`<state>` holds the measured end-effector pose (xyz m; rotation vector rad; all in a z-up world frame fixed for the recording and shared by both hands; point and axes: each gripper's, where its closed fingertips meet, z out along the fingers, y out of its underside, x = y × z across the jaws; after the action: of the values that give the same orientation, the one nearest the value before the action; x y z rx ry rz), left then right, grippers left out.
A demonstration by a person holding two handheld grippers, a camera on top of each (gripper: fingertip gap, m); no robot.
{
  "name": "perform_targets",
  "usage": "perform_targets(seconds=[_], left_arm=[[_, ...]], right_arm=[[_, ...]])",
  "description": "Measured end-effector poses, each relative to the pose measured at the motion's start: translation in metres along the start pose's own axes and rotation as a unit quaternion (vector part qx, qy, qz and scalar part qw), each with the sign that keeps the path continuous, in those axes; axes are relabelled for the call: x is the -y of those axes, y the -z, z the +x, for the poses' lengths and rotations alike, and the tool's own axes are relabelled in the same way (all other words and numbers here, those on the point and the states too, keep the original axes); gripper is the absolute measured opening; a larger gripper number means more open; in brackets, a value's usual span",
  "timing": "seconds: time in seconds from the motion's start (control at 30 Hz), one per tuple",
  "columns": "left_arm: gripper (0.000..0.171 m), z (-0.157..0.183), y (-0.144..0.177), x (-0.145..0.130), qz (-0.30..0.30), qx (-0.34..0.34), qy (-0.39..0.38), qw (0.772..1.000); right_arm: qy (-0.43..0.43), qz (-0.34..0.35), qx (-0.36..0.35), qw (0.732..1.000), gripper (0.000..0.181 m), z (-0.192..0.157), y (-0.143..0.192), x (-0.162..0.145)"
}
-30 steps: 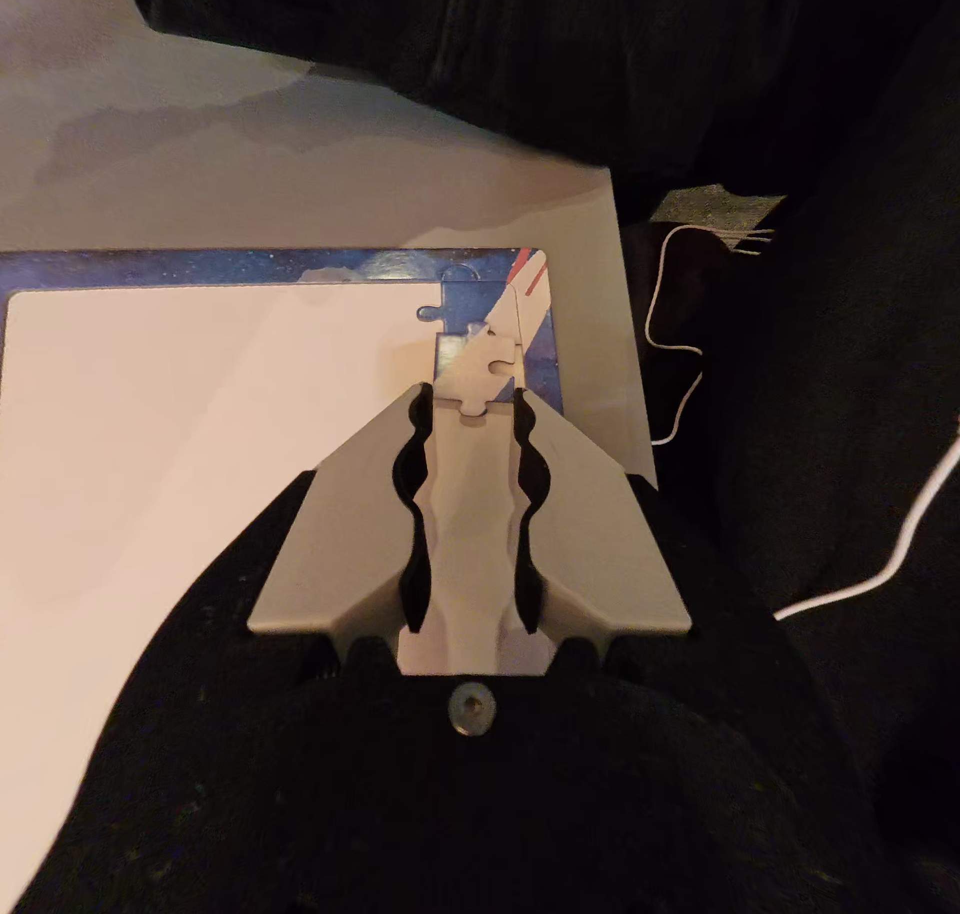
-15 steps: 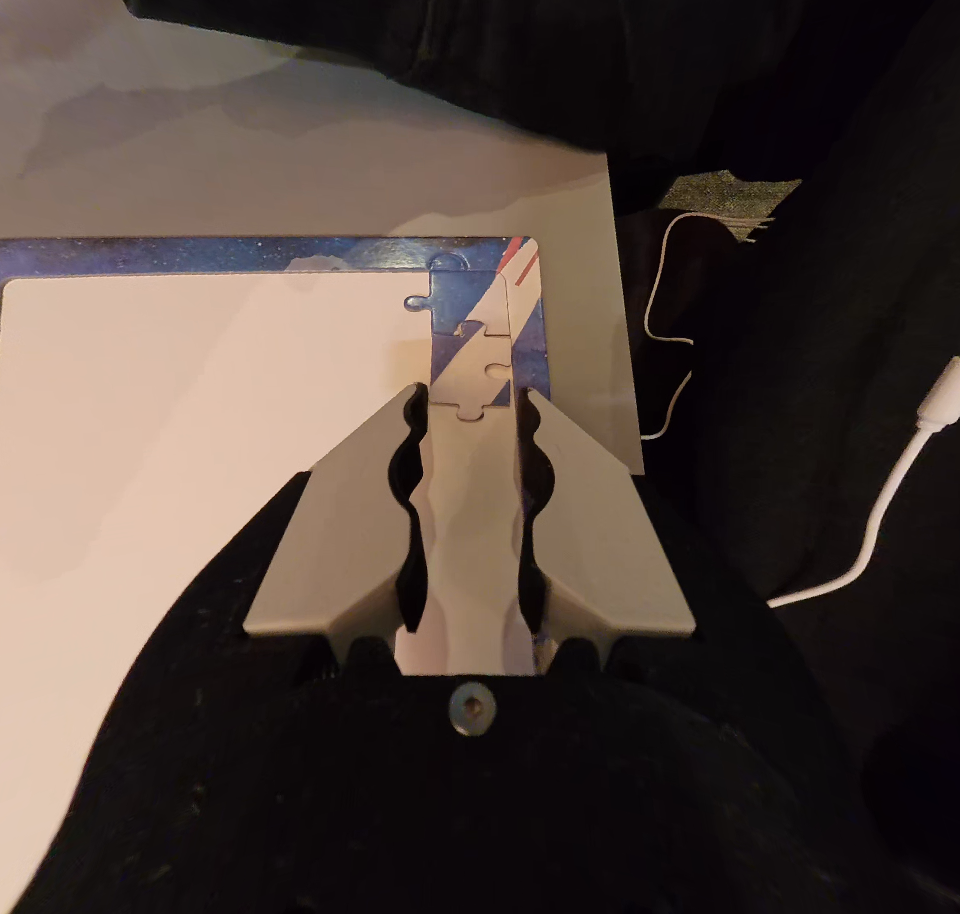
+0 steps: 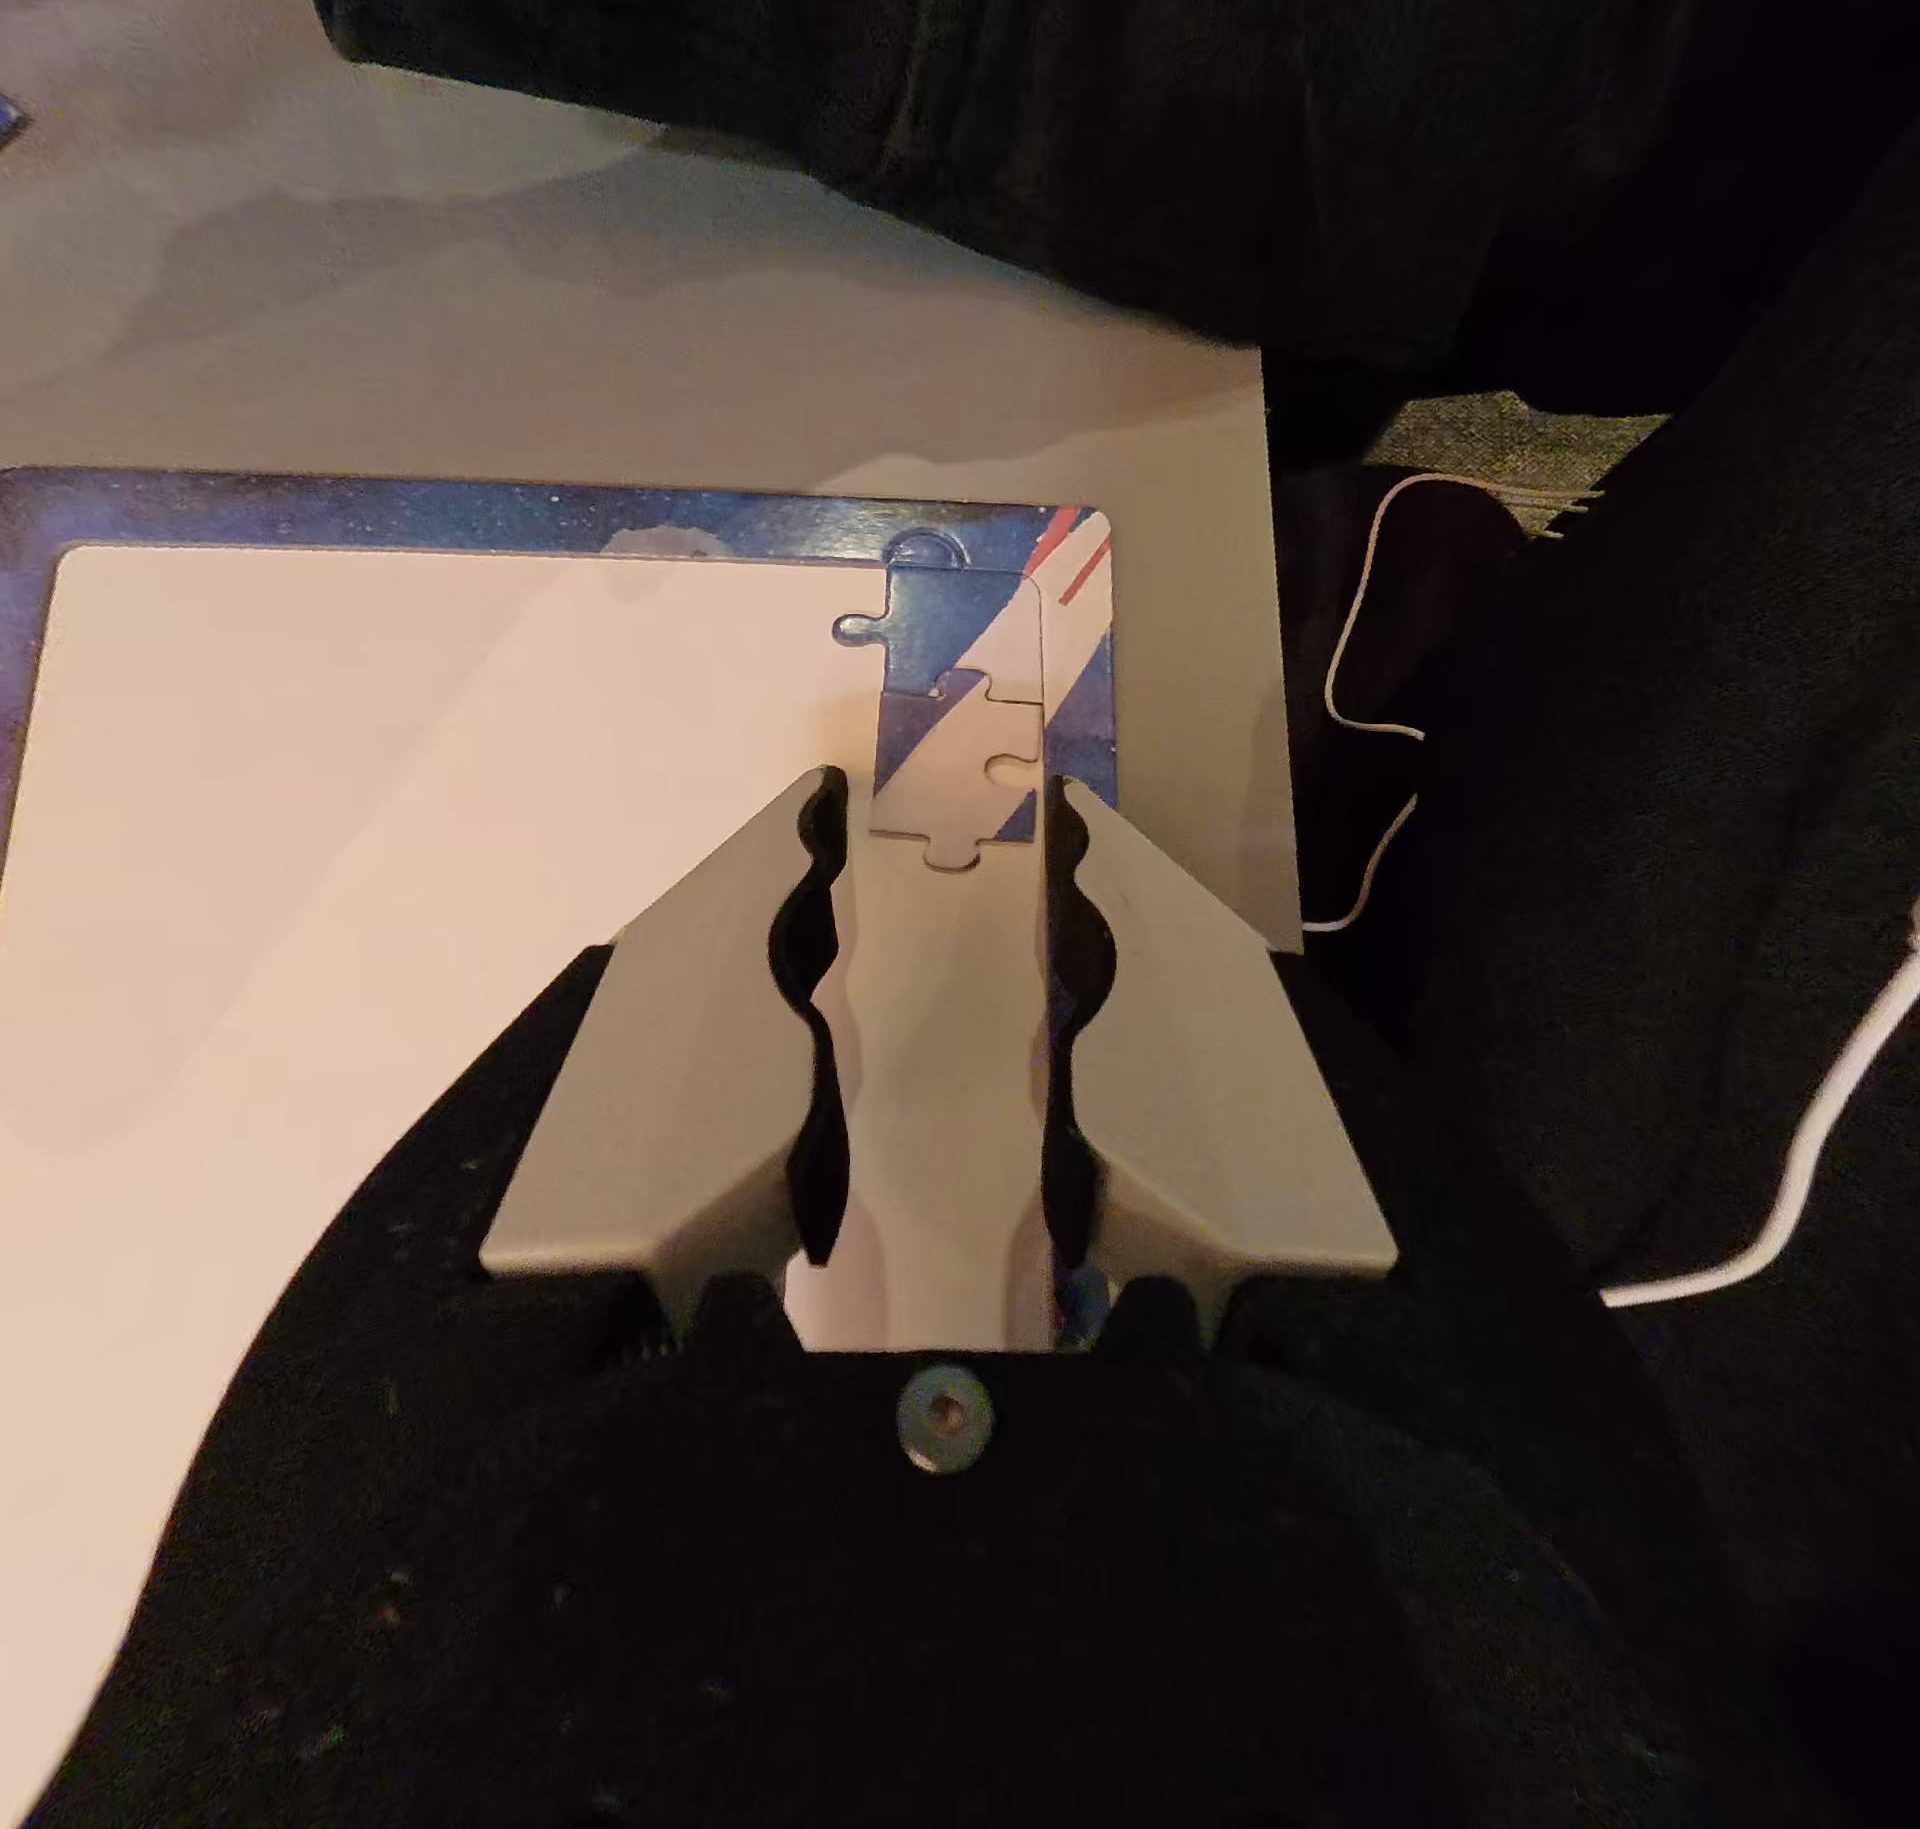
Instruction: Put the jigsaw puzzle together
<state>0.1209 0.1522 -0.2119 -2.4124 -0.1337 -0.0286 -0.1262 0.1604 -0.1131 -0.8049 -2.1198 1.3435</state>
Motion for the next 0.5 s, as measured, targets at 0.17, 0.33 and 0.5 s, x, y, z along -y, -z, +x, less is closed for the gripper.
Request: perform_targets(seconds=[0.17,0.33,0.5], left_arm=[[0.038,-0.0018,-0.0015,0.0031,0.008,0.007,0.006,1.000],[0.038,-0.0017,-0.0040,0.0051,0.009,0.009,0.005,1.000],[0.037,-0.0014,-0.0057,0.0057,0.007,0.010,0.003,1.000]], right_arm=[[0.001,0.000,0.000,1.000,0.015,-0.0003,0.0002,0.0003],[0.001,0.000,0.000,1.000,0.015,-0.0007,-0.0001,0.0001],[0.001,0.000,0.001,1.000,0.015,-0.0007,-0.0001,0.0002]])
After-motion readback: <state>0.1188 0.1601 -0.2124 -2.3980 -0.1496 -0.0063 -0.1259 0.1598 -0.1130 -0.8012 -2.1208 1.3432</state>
